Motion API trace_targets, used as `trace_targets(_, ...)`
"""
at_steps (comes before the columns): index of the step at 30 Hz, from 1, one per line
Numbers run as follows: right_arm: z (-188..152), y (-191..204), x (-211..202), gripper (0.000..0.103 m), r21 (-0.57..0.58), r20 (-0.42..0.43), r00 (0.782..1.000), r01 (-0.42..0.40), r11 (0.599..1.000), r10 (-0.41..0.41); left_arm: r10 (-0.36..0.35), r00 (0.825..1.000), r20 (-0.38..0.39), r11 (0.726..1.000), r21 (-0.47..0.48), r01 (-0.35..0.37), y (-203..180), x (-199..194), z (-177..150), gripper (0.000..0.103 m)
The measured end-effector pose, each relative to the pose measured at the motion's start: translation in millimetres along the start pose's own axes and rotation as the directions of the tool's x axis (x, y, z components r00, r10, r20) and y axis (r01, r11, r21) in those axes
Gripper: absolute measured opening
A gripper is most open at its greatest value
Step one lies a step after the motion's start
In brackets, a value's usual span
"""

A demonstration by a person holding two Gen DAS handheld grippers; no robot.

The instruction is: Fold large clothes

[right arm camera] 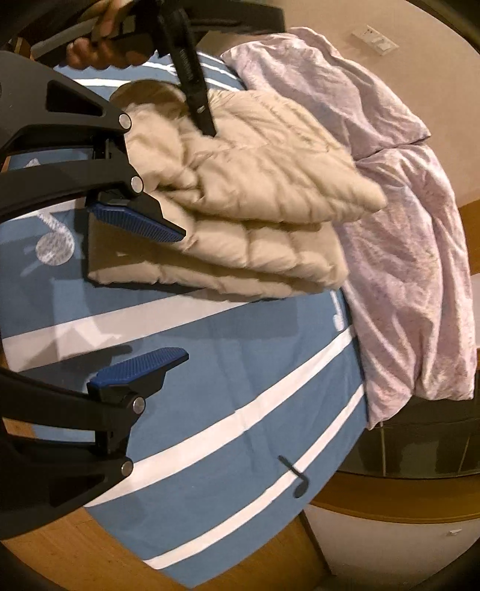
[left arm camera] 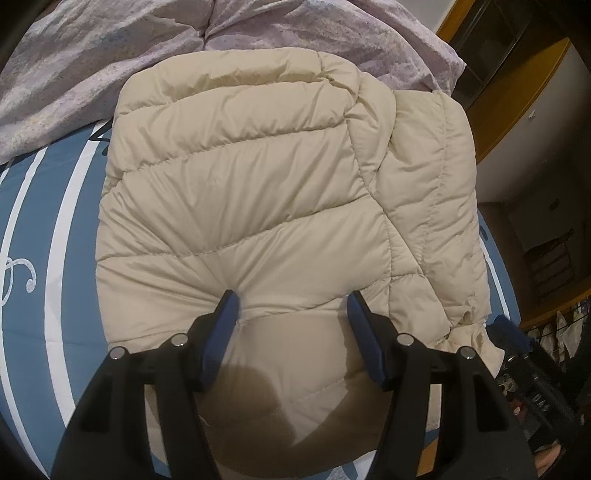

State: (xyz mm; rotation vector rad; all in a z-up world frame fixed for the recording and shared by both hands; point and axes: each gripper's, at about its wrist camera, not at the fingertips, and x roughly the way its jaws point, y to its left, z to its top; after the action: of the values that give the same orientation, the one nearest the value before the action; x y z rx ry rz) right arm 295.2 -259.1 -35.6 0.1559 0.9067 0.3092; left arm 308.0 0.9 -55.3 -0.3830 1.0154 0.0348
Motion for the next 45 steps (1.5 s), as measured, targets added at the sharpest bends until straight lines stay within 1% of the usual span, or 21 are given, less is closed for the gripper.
trace_targets(4, 8.5, 10.1, -2.8, 0.061, -0.017, 0.019, 1.000, -0.025, 1.000, 0.026, 0.001, 1.000, -0.001, 1.000, 0.000, -0.001, -0.7, 1.2, 1.6, 0.061)
trace_targets(5, 10.8, 13.6, -4.5, 0.059, -0.024, 0.028, 0.999, -0.033, 0.999, 0.033, 0.001, 1.000, -0.001, 1.000, 0.001, -0.001, -0.5, 0.9, 1.5, 0.061)
trace_targets(6, 13.3, 17.2, -6.4, 0.055, -0.031, 0.037, 0.998, -0.040, 0.999, 0.041, 0.002, 1.000, -0.002, 1.000, 0.002, -0.002, -1.2, 1.5, 2.2, 0.061)
trace_targets(10, 20.9, 28.8, -10.7, 0.047, -0.054, 0.055, 0.996, -0.067, 0.996, 0.070, 0.002, 1.000, -0.004, 1.000, 0.006, -0.002, -2.4, 3.1, 1.3, 0.061)
trace_targets(12, 22.9, 36.4, -9.1, 0.040, -0.075, 0.054, 0.996, -0.073, 0.994, 0.078, 0.002, 1.000, -0.004, 1.000, 0.007, -0.002, -2.6, 3.6, 1.6, 0.061)
trace_targets(14, 23.0, 42.5, -5.9, 0.036, -0.089, 0.048, 0.995, -0.081, 0.993, 0.085, 0.003, 1.000, -0.004, 1.000, 0.008, -0.003, -2.9, 3.9, 1.4, 0.061)
trace_targets(18, 21.4, 56.0, -0.4, 0.030, -0.119, 0.035, 0.994, -0.096, 0.988, 0.100, 0.000, 1.000, -0.003, 1.000, 0.011, 0.000, -3.5, 4.9, 0.9, 0.061)
trace_targets(21, 18.7, 62.4, 7.0, 0.029, -0.142, 0.015, 0.995, -0.091, 0.986, 0.094, -0.003, 1.000, -0.004, 1.000, 0.011, 0.003, -3.1, 4.6, 1.0, 0.061)
trace_targets(25, 15.1, 60.2, 19.3, 0.028, -0.141, -0.016, 0.998, -0.070, 0.988, 0.069, -0.006, 1.000, -0.002, 1.000, 0.013, 0.006, -2.5, 4.5, 0.6, 0.061)
trace_targets(29, 11.1, 54.7, 31.9, 0.027, -0.138, -0.049, 0.998, -0.042, 0.990, 0.035, -0.006, 1.000, 0.002, 1.000, 0.018, 0.006, -2.5, 3.8, -0.8, 0.061)
trace_targets(33, 5.6, 53.0, 43.1, 0.027, -0.158, -0.074, 0.997, -0.005, 0.987, -0.007, -0.010, 1.000, 0.007, 1.000, 0.013, 0.010, -2.4, 2.5, -1.5, 0.061)
trace_targets(38, 0.5, 51.5, 62.2, 0.027, -0.177, -0.105, 0.993, 0.027, 0.984, -0.046, -0.042, 0.999, 0.027, 0.999, -0.017, 0.043, -0.6, -8.1, 2.7, 0.061)
trace_targets(42, -0.5, 49.3, 68.9, 0.027, -0.169, -0.116, 0.992, 0.030, 0.985, -0.050, -0.015, 0.997, 0.081, 1.000, -0.009, 0.016, 2.3, -22.9, 14.9, 0.061)
trace_targets(45, -0.5, 48.6, 70.5, 0.027, -0.157, -0.120, 0.992, 0.023, 0.987, -0.042, 0.029, 0.991, 0.127, 1.000, -0.001, -0.029, 9.7, -32.8, 27.2, 0.061)
